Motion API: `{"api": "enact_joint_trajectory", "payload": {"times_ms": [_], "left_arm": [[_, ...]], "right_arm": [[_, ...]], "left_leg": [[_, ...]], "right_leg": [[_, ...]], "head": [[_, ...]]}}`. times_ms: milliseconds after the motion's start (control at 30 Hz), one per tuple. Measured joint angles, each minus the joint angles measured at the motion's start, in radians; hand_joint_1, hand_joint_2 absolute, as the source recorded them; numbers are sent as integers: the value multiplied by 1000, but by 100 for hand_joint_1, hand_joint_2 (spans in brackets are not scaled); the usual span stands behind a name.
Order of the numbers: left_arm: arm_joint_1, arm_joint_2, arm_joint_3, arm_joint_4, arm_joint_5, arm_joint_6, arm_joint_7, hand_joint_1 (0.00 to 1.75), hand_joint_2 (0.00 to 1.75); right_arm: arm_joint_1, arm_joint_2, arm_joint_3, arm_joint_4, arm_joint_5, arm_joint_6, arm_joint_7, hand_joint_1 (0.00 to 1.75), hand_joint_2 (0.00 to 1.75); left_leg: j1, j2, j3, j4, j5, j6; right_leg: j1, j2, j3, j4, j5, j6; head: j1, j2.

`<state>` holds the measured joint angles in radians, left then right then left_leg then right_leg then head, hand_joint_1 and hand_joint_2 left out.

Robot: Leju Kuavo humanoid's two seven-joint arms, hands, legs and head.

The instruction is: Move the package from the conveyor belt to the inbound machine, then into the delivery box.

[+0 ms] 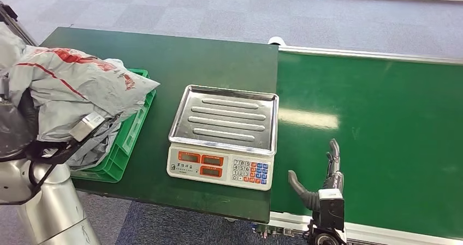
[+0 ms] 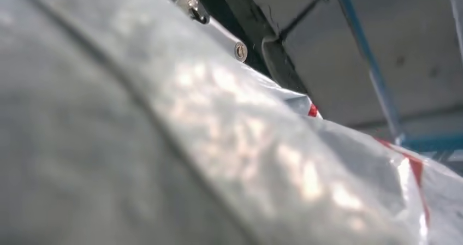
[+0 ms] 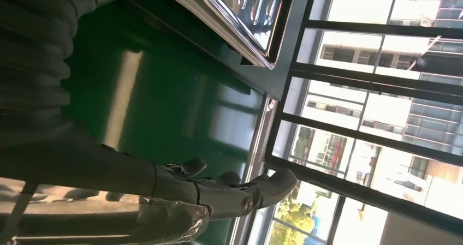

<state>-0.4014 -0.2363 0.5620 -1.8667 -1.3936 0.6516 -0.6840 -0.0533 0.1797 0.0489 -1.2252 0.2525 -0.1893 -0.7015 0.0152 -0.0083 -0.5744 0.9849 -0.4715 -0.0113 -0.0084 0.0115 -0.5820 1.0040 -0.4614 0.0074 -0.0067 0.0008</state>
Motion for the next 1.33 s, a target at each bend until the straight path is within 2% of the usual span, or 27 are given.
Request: {"api": "enact_joint_trajectory", "payload": {"times_ms": [100,200,267,333,400,467,600,800,1000,1333], "left_arm": [[-25,4,55,77,-77,0,88,175,175],[-29,40,66,173,-143,0,274,175,175],[-21,80,52,243,-163,0,435,175,175],[-16,144,-5,330,-168,0,647,175,175],[-17,223,-105,430,-171,0,838,175,175],[-30,280,-199,526,-174,0,913,175,175],[-100,333,-307,777,-174,-2,888,175,175],[-180,369,-340,1002,-175,-1,864,175,175],[-216,382,-347,1089,-175,-1,863,175,175],[-231,389,-349,1132,-174,-3,859,175,175]], "right_arm": [[2,0,-2,-8,-4,0,0,0,175],[2,1,-6,-16,4,7,0,0,175],[3,3,-11,-20,8,10,0,0,175],[3,3,-15,-22,5,11,0,0,175],[4,3,-17,-25,0,10,0,0,175],[7,3,-21,-30,1,15,0,0,175],[15,7,-33,-43,21,50,0,0,175],[18,9,-46,-46,26,60,0,0,175],[18,9,-53,-46,26,61,0,0,175],[18,9,-60,-46,26,62,0,0,175]], "left_leg": [[0,0,0,0,0,0],[0,1,0,0,0,0],[0,1,0,0,0,0],[0,1,0,0,0,0],[0,0,-1,0,0,0],[0,-1,-1,0,0,0],[0,0,0,0,1,0],[0,1,1,0,0,0],[0,-1,3,0,1,0],[0,-2,5,0,1,0]], "right_leg": [[0,0,0,0,0,0],[0,0,0,0,0,0],[0,1,-1,0,0,0],[0,0,-2,0,0,0],[0,0,-2,0,0,0],[0,-2,-1,0,0,0],[0,-1,1,0,1,0],[0,0,1,0,1,0],[0,-1,3,0,0,-1],[0,-1,6,0,0,-1]], "head": [[0,0],[0,0],[0,0],[0,0],[0,0],[0,0],[0,0],[0,0],[0,0],[0,0]]}}
